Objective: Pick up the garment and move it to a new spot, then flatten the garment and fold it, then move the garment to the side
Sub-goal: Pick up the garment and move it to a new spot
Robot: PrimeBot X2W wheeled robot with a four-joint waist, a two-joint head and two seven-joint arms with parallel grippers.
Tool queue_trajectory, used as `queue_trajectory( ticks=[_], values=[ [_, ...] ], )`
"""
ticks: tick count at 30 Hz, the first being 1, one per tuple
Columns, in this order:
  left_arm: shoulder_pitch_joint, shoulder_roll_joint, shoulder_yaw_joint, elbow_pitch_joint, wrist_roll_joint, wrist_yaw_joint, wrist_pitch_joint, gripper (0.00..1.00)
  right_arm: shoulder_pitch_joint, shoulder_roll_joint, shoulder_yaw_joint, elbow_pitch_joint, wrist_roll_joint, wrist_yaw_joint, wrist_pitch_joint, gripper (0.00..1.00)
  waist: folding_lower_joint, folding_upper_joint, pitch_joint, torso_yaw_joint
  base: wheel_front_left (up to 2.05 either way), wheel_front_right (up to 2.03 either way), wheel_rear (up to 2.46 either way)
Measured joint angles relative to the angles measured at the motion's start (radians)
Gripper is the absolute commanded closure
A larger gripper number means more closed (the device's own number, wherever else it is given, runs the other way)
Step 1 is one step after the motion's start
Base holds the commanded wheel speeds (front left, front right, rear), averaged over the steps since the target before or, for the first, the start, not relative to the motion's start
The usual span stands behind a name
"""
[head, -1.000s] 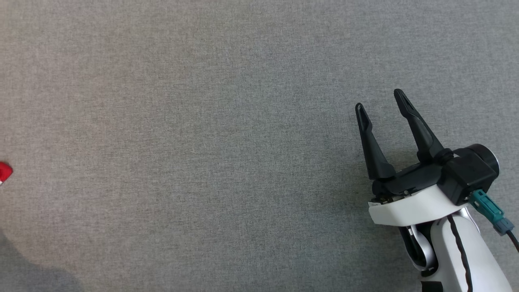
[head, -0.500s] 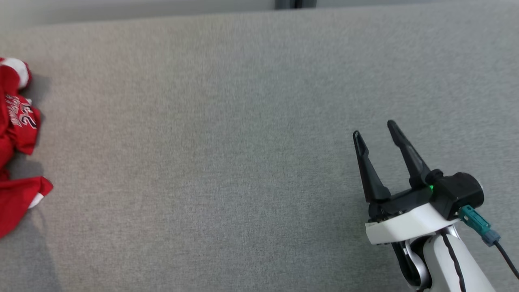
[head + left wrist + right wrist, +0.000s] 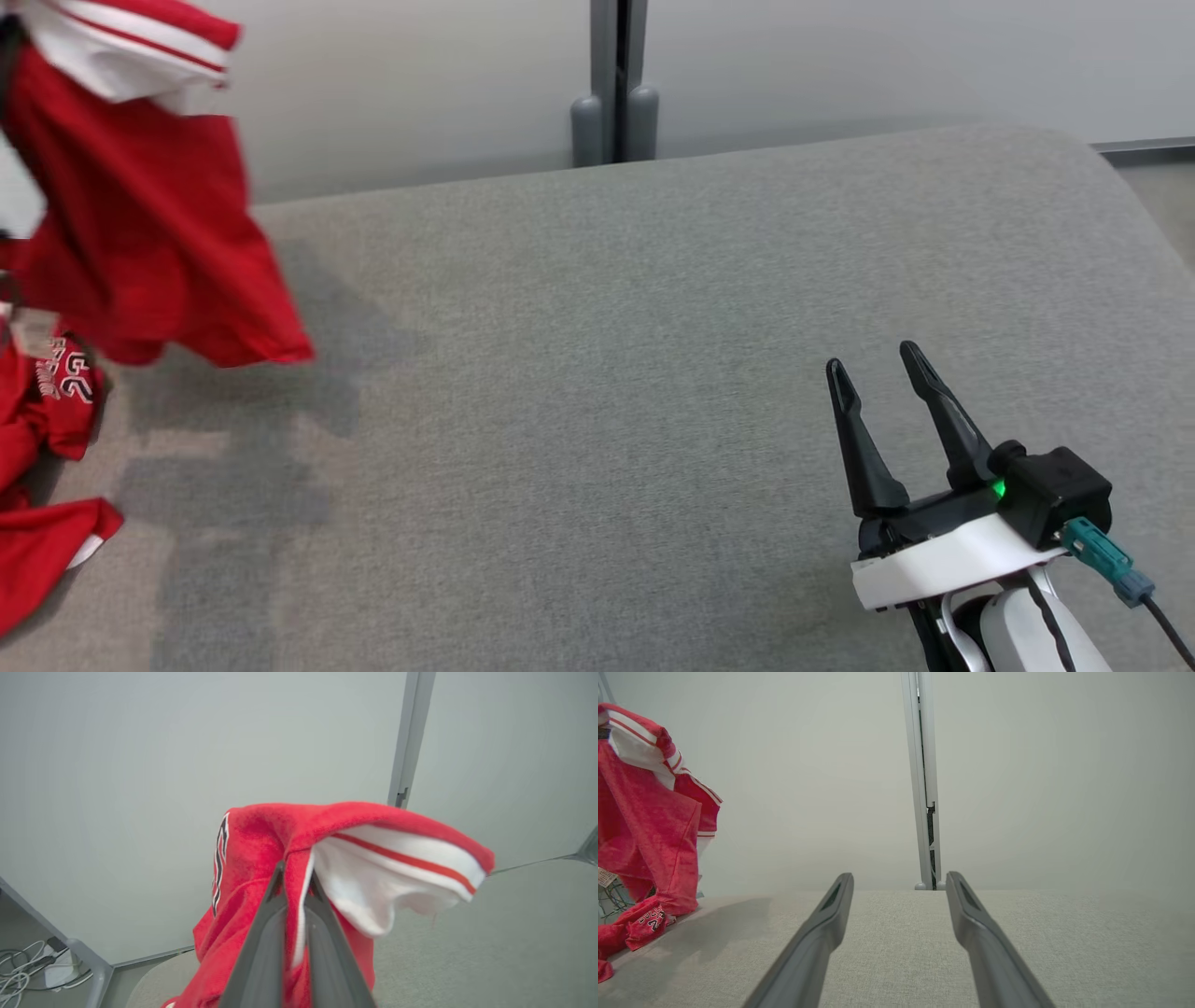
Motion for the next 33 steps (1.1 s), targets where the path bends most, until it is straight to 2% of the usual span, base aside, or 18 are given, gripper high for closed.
queue_trajectory(
  ticks=[3, 7, 11, 14, 18, 21, 25, 26, 27, 33],
  values=[
    [0.044, -0.048, 0.002, -0.131, -0.059, 0.011, 0.051, 1.00, 0.012, 0.000, -0.004, 0.000, 0.002, 0.000, -0.001, 0.00, 0.0000, 0.0000, -0.021, -0.025, 0.00, 0.00, 0.00],
    [0.110, -0.105, 0.012, -0.347, -0.134, 0.067, 0.105, 1.00, 0.021, -0.001, -0.022, -0.008, 0.008, 0.000, -0.001, 0.00, 0.0000, 0.0000, -0.039, -0.061, 0.00, 0.00, 0.00],
    [0.198, -0.155, 0.006, -0.530, -0.164, 0.122, 0.110, 1.00, 0.028, -0.003, -0.040, -0.016, 0.009, 0.000, -0.003, 0.00, 0.0000, 0.0000, -0.039, -0.091, 0.00, 0.00, 0.00],
    [0.277, -0.200, -0.010, -0.608, -0.167, 0.155, 0.072, 1.00, 0.033, -0.003, -0.045, -0.018, 0.009, 0.000, -0.003, 0.00, 0.0000, 0.0000, -0.031, -0.106, 0.00, 0.00, 0.00],
    [0.398, -0.259, -0.027, -0.621, -0.163, 0.185, -0.010, 1.00, 0.032, -0.003, -0.041, -0.019, 0.010, 0.000, -0.004, 0.00, 0.0001, 0.0000, -0.018, -0.125, 0.00, 0.00, 0.00],
    [0.485, -0.291, -0.037, -0.553, -0.162, 0.188, -0.074, 1.00, 0.030, -0.003, -0.040, -0.019, 0.010, 0.000, -0.004, 0.00, 0.0000, 0.0000, -0.006, -0.135, 0.00, 0.00, 0.00],
    [0.546, -0.310, -0.086, -0.400, -0.134, 0.148, -0.133, 1.00, 0.029, -0.003, -0.041, -0.016, 0.009, 0.000, -0.005, 0.00, 0.0000, 0.0000, 0.004, -0.133, 0.00, 0.00, 0.00],
    [0.552, -0.316, -0.107, -0.358, -0.123, 0.137, -0.144, 0.87, 0.028, -0.004, -0.042, -0.015, 0.009, 0.000, -0.005, 0.00, 0.0000, 0.0000, 0.004, -0.130, 0.00, 0.00, 0.00],
    [0.555, -0.315, -0.134, -0.320, -0.098, 0.124, -0.148, 0.00, 0.027, -0.005, -0.041, -0.013, 0.008, 0.000, -0.005, 0.00, 0.0000, 0.0000, 0.004, -0.126, 0.00, 0.00, 0.00],
    [0.552, -0.359, -0.171, -0.195, -0.066, 0.086, -0.230, 0.00, 0.021, -0.010, -0.038, -0.009, 0.007, 0.000, -0.006, 0.00, 0.0000, 0.0000, -0.001, -0.102, 0.00, 0.00, 0.00]
  ],
)
